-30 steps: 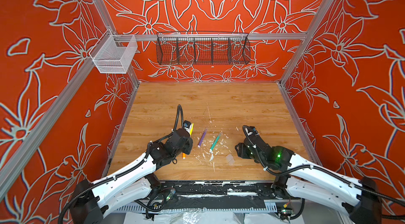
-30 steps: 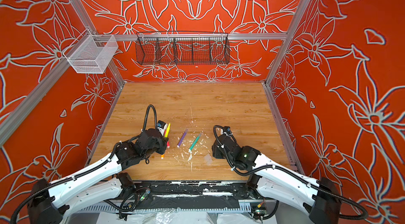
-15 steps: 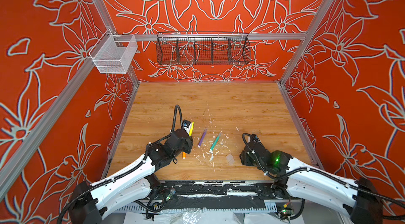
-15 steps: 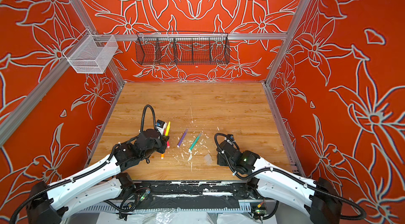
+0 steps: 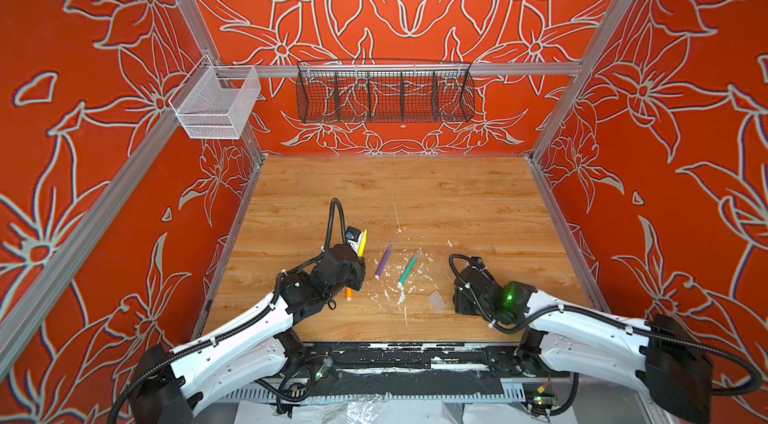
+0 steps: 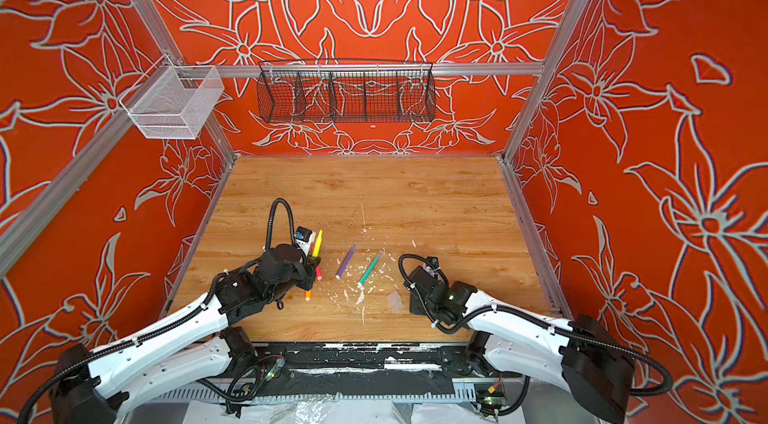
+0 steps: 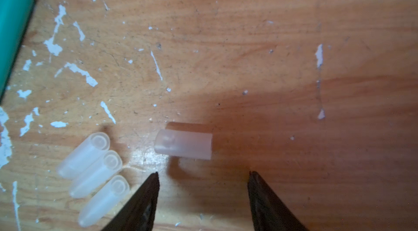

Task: Insert the pens into the pen caps
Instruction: 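Move the right gripper back over the translucent caps while the left holds the highlighter, then lower the right gripper onto a translucent cap and close on it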

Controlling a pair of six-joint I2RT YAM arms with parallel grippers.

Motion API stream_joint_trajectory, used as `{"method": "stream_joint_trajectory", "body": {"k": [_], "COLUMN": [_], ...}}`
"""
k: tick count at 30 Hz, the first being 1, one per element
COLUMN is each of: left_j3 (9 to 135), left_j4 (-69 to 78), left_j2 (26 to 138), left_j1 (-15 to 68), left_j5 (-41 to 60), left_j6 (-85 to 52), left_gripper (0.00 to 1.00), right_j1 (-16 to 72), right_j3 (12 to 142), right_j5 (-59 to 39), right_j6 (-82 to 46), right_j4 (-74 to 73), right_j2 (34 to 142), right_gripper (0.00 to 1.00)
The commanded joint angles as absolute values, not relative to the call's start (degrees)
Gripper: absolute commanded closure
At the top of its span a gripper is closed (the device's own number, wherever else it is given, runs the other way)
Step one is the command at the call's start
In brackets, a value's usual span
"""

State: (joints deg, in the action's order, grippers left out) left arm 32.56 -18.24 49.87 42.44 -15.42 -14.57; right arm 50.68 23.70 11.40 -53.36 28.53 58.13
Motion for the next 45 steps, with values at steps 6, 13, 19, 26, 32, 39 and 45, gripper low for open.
{"method": "stream_joint_trajectory", "body": {"k": [6, 13, 19, 26, 32, 39, 45], "left_j3": [32.1, 32.1, 32.2, 32.2, 32.3, 32.3, 32.4], "left_j4": [-17.1, -17.1, -17.0, -17.0, -17.0, -17.0, -17.0], "left_j2": [49.0, 49.1, 49.4, 49.6, 49.7, 49.9, 50.1], "left_j1": [42.5, 42.5, 42.5, 42.5, 42.5, 42.5, 42.5], "left_j5": [-16.2, -16.1, -16.1, -16.0, -15.9, -15.9, -15.7], "left_j6": [-15.0, -15.0, -15.0, -15.0, -15.0, -15.0, -14.9], "left_gripper": [1.0, 1.0, 1.0, 1.0, 1.0, 1.0, 1.0], "right_j1": [49.5, 49.5, 49.5, 49.5, 49.5, 49.6, 49.8], "right_j3": [22.5, 22.6, 23.3, 26.3, 30.8, 33.6, 35.2], "right_j5": [12.1, 9.1, 8.2, 9.4, 11.8, 10.9, 12.5], "right_j6": [-54.5, -55.0, -54.4, -52.4, -50.1, -48.8, -47.6], "right_j4": [24.4, 21.0, 18.1, 16.1, 16.0, 14.8, 17.0], "right_j2": [59.7, 60.4, 61.4, 66.1, 72.2, 76.5, 76.4], "right_gripper": [0.35, 0.36, 0.37, 0.4, 0.42, 0.44, 0.45]}}
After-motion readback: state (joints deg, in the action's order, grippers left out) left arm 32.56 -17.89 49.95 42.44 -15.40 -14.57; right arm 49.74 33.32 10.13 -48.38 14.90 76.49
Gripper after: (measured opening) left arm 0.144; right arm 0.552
